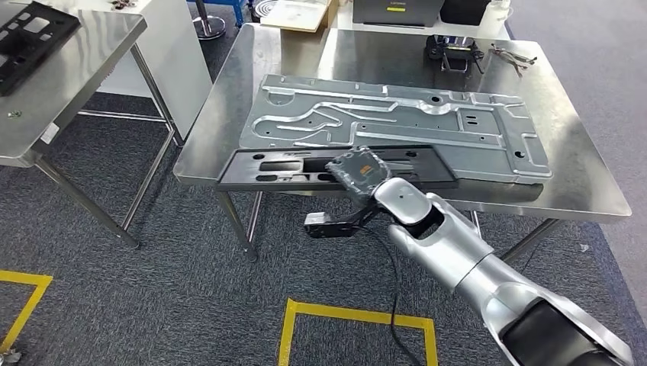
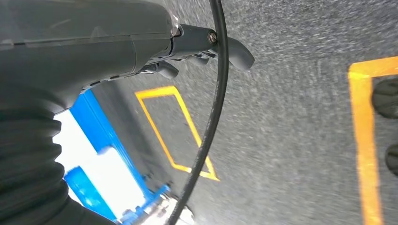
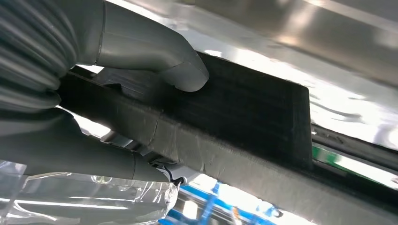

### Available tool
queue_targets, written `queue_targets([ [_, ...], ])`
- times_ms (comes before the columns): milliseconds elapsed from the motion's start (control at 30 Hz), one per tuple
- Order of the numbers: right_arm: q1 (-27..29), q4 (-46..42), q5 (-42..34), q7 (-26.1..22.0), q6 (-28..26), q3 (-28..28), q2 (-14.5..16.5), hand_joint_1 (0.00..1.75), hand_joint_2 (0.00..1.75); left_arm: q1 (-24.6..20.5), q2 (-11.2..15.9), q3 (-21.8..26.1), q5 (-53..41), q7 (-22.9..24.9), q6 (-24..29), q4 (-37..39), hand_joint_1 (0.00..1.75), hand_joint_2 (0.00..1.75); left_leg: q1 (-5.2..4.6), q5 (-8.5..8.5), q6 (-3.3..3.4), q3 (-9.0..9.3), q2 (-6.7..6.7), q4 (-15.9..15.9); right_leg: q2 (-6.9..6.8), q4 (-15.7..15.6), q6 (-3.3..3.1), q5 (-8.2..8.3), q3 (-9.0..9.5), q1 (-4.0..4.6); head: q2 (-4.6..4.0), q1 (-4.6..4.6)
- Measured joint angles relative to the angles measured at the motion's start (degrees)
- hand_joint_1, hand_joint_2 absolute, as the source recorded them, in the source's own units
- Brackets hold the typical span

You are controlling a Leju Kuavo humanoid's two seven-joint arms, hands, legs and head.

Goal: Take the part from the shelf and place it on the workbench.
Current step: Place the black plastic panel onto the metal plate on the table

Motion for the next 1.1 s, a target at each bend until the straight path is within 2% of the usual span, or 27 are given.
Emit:
queue_targets([
  [33, -0.3, 0.2, -0.2, -0.1, 0.0, -0.6, -1.0, 1.68, 1.75, 0.2, -0.2, 0.7, 0.4, 0.1, 0.1, 0.0, 0.00, 1.75, -0.16, -0.34, -0.18, 0.29, -0.07, 0.1, -0.03, -3.1, -0.29, 1.39, 1.18, 0.11, 0.00, -0.01],
  [67, -0.6, 0.4, -0.4, -0.2, -0.1, -1.1, -2.0, 1.68, 1.75, 0.4, -0.4, 1.4, 0.7, 0.1, 0.3, 0.0, 0.00, 1.75, -0.28, -0.63, -0.41, 0.45, -0.10, 0.1, -0.04, -4.9, -0.54, 1.96, 1.90, 0.23, 0.00, -0.01],
  [167, -1.4, 0.6, -0.9, -0.8, -0.1, -2.4, -4.8, 1.68, 1.75, 0.6, -0.7, 3.3, 1.4, 0.5, 0.5, 0.0, 0.00, 1.75, -0.34, -1.30, -1.27, 0.83, 0.02, 0.0, 0.04, -6.1, -1.13, 1.66, 2.53, 0.14, 0.00, -0.01],
  [233, -1.8, 0.7, -1.3, -1.3, -0.3, -3.3, -6.5, 1.68, 1.75, 0.9, -0.8, 4.4, 1.8, 0.7, 0.6, 0.0, 0.00, 1.75, -0.25, -2.72, -1.93, 0.24, 0.28, 2.2, 0.04, -6.6, -1.66, 1.51, 3.32, -0.23, 0.00, -0.01],
  [267, -1.9, 0.9, -1.5, -1.6, -0.5, -3.7, -7.2, 1.68, 1.75, 1.0, -0.8, 4.8, 1.8, 0.7, 0.6, 0.0, 0.00, 1.75, -0.10, -4.15, -2.27, -1.03, 0.40, 5.1, 0.01, -6.8, -1.88, 1.38, 3.73, -0.36, 0.00, -0.01],
  [333, -1.9, 1.2, -1.6, -1.9, -0.8, -4.0, -8.0, 1.68, 1.75, 1.2, -0.8, 5.4, 1.9, 0.8, 0.6, 0.1, 0.00, 1.75, 0.20, -7.33, -2.89, -5.17, 0.50, 12.9, 0.05, -6.8, -2.14, 0.90, 4.21, -0.35, 0.00, -0.02],
  [367, -1.8, 1.4, -1.6, -2.0, -0.9, -4.0, -8.3, 1.68, 1.75, 1.3, -0.9, 5.5, 1.9, 0.8, 0.6, 0.1, 0.00, 1.75, 0.31, -7.92, -3.08, -6.94, 0.52, 15.7, 0.08, -6.7, -2.16, 0.64, 4.46, -0.33, 0.00, -0.02],
  [400, -1.7, 1.6, -1.6, -2.1, -0.9, -4.0, -8.5, 1.68, 1.75, 1.3, -0.9, 5.6, 1.8, 0.8, 0.6, 0.2, 0.00, 1.75, 0.36, -7.27, -3.17, -7.77, 0.53, 16.3, 0.13, -6.7, -2.12, 0.35, 4.77, -0.32, 0.00, -0.02],
  [433, -1.7, 1.7, -1.6, -2.2, -0.9, -4.0, -8.7, 1.68, 1.75, 1.3, -1.0, 5.8, 1.8, 0.8, 0.6, 0.2, 0.00, 1.75, 0.37, -5.50, -3.14, -7.46, 0.54, 14.7, 0.20, -6.6, -2.03, 0.04, 5.15, -0.31, 0.00, -0.02],
  [500, -1.7, 2.0, -1.6, -2.3, -0.9, -4.1, -8.9, 1.68, 1.75, 1.4, -0.9, 6.2, 1.7, 0.8, 0.6, 0.2, 0.00, 1.75, 0.31, -0.57, -2.70, -4.40, 0.55, 6.9, 0.28, -6.6, -1.75, -0.67, 6.04, -0.32, 0.00, -0.01],
  [533, -1.8, 2.0, -1.6, -2.3, -0.9, -4.1, -8.9, 1.68, 1.75, 1.4, -0.9, 6.4, 1.7, 0.7, 0.5, 0.2, 0.00, 1.75, 0.15, 0.90, -2.35, -2.84, 0.55, 3.4, 0.31, -6.5, -1.56, -0.97, 6.35, -0.24, 0.00, -0.01],
  [567, -1.9, 2.0, -1.6, -2.1, -0.9, -4.2, -9.0, 1.68, 1.75, 1.4, -0.9, 6.5, 1.7, 0.7, 0.5, 0.3, 0.00, 1.75, -0.02, 1.61, -1.96, -1.80, 0.56, 1.1, 0.32, -6.6, -1.29, -1.18, 6.52, -0.20, 0.00, 0.00],
  [633, -2.0, 2.1, -1.6, -1.8, -0.8, -4.2, -9.5, 1.68, 1.75, 1.5, -0.9, 6.9, 1.7, 0.8, 0.5, 0.3, 0.00, 1.75, -0.36, 1.29, -1.32, -1.28, 0.57, 0.0, 0.35, -6.7, -0.75, -1.37, 6.59, -0.15, 0.00, 0.00],
  [700, -2.0, 2.0, -1.7, -1.8, -0.7, -4.2, -10.0, 1.68, 1.75, 1.6, -1.0, 7.6, 1.6, 0.9, 0.5, 0.4, 0.00, 1.75, -0.09, 1.38, -0.61, -0.91, 0.61, -0.6, 0.28, -6.4, -0.17, -1.78, 6.60, -0.11, 0.00, -0.01],
  [733, -2.1, 1.9, -1.7, -1.9, -0.7, -4.3, -10.2, 1.68, 1.75, 1.7, -1.0, 8.0, 1.5, 0.9, 0.4, 0.4, 0.00, 1.75, 0.07, 1.41, -0.20, -0.62, 0.64, -1.0, 0.25, -5.1, 0.06, -2.52, 6.06, -0.11, 0.00, -0.01],
  [800, -2.2, 2.0, -1.8, -2.1, -0.8, -4.6, -10.8, 1.68, 1.75, 1.7, -1.1, 8.8, 1.0, 0.9, 0.3, 0.4, 0.00, 1.75, 0.21, 1.25, 0.42, -0.09, 0.67, -1.4, 0.21, 1.0, 0.41, -5.21, 2.88, -0.24, 0.00, 0.00],
  [833, -2.2, 2.0, -1.8, -2.2, -0.8, -4.7, -11.1, 1.68, 1.75, 1.7, -1.1, 9.1, 0.8, 0.9, 0.2, 0.4, 0.00, 1.75, 0.21, 1.06, 0.60, 0.06, 0.67, -1.4, 0.22, 5.0, 0.55, -6.64, 0.46, -0.32, 0.00, 0.00],
  [867, -2.1, 2.1, -1.8, -2.3, -0.7, -4.7, -11.2, 1.68, 1.75, 1.7, -1.1, 9.4, 0.6, 0.8, 0.2, 0.4, 0.00, 1.75, 0.21, 0.84, 0.63, 0.26, 0.65, -1.4, 0.21, 8.1, 0.71, -7.29, -1.73, -0.43, 0.00, 0.01],
  [900, -2.0, 2.1, -1.8, -2.3, -0.7, -4.7, -11.3, 1.68, 1.75, 1.7, -1.2, 9.7, 0.6, 0.8, 0.1, 0.4, 0.00, 1.75, 0.21, 0.57, 0.60, 0.53, 0.65, -1.3, 0.20, 9.6, 0.85, -6.86, -3.13, -0.56, 0.00, 0.00],
  [933, -1.9, 2.1, -1.8, -2.4, -0.6, -4.7, -11.3, 1.68, 1.75, 1.7, -1.3, 9.8, 0.5, 0.8, 0.0, 0.4, 0.00, 1.75, 0.22, 0.26, 0.50, 0.88, 0.65, -1.3, 0.19, 8.8, 0.96, -5.28, -3.44, -0.72, 0.00, 0.01],
  [1000, -1.9, 2.1, -1.9, -2.5, -0.6, -4.7, -11.4, 1.68, 1.75, 1.7, -1.3, 10.2, 0.3, 0.8, -0.1, 0.4, 0.00, 1.75, 0.23, -0.59, 0.12, 1.65, 0.64, -1.0, 0.09, 2.1, 1.09, -0.33, -1.12, -1.07, 0.00, 0.01],
  [1033, -2.0, 2.2, -1.9, -2.5, -0.6, -4.7, -11.5, 1.68, 1.75, 1.7, -1.4, 10.5, 0.2, 0.9, -0.2, 0.4, 0.00, 1.75, 0.12, -1.10, -0.20, 1.88, 0.62, -0.7, 0.05, -1.6, 1.08, 1.27, 0.43, -1.07, 0.00, 0.01],
  [1067, -2.1, 2.2, -1.9, -2.5, -0.7, -4.7, -11.6, 1.68, 1.75, 1.7, -1.4, 10.8, 0.0, 0.9, -0.2, 0.4, 0.00, 1.75, 0.02, -1.50, -0.54, 1.95, 0.60, -0.5, 0.04, -4.1, 0.93, 2.05, 1.54, -1.05, 0.00, 0.00],
  [1100, -2.2, 2.3, -2.0, -2.6, -0.7, -4.8, -11.7, 1.68, 1.75, 1.7, -1.4, 11.1, -0.2, 0.9, -0.3, 0.5, 0.00, 1.75, -0.07, -1.81, -0.91, 1.96, 0.59, -0.4, 0.05, -5.4, 0.71, 1.99, 2.07, -0.95, 0.00, 0.00],
])
